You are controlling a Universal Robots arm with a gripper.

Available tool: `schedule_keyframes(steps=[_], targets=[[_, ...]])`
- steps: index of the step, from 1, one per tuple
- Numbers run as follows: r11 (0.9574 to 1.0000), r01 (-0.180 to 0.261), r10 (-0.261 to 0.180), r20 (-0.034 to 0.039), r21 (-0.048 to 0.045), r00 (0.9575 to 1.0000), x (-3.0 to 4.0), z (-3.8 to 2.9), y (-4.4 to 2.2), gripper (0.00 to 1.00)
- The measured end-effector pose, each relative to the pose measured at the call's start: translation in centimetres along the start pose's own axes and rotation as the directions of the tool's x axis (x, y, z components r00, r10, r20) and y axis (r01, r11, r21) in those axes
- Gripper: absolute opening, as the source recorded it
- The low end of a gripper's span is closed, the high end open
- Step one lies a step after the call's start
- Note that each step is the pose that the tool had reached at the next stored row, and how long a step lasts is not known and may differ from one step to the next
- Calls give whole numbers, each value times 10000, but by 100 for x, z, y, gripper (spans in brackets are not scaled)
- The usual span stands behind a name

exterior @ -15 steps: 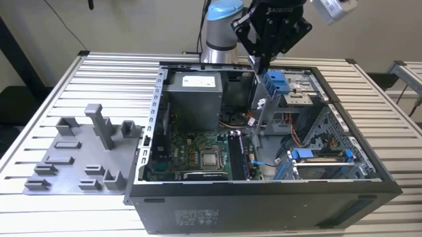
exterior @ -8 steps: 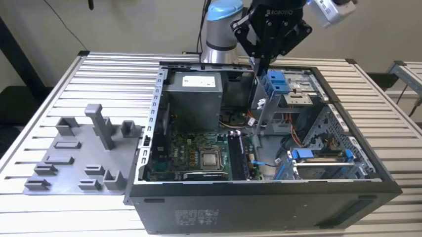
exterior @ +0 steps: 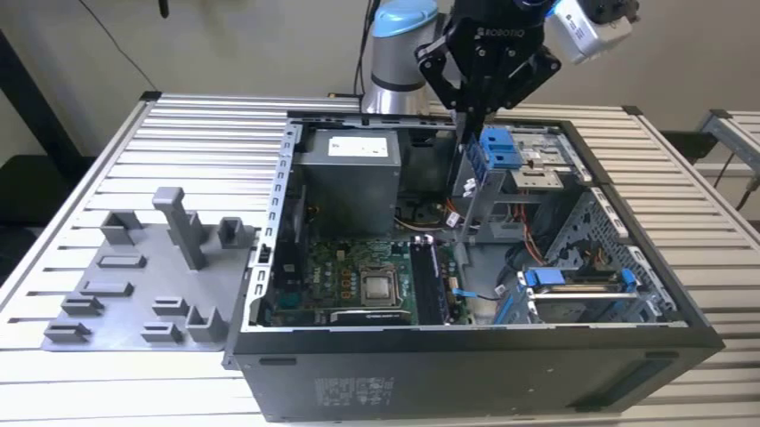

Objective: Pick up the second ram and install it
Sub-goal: 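Insert the second ram into the second slot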

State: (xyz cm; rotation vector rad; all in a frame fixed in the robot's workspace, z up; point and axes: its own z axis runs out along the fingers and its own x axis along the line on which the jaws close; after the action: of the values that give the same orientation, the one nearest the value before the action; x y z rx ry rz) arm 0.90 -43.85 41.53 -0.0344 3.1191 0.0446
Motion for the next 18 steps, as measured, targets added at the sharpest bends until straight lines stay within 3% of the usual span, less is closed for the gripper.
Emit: schedule_keyframes(steps=[8,18], targets=[[9989,-478,478,14,10,9989,-10,59,-7,14],[9988,-498,498,15,10,9988,-11,86,-8,14]])
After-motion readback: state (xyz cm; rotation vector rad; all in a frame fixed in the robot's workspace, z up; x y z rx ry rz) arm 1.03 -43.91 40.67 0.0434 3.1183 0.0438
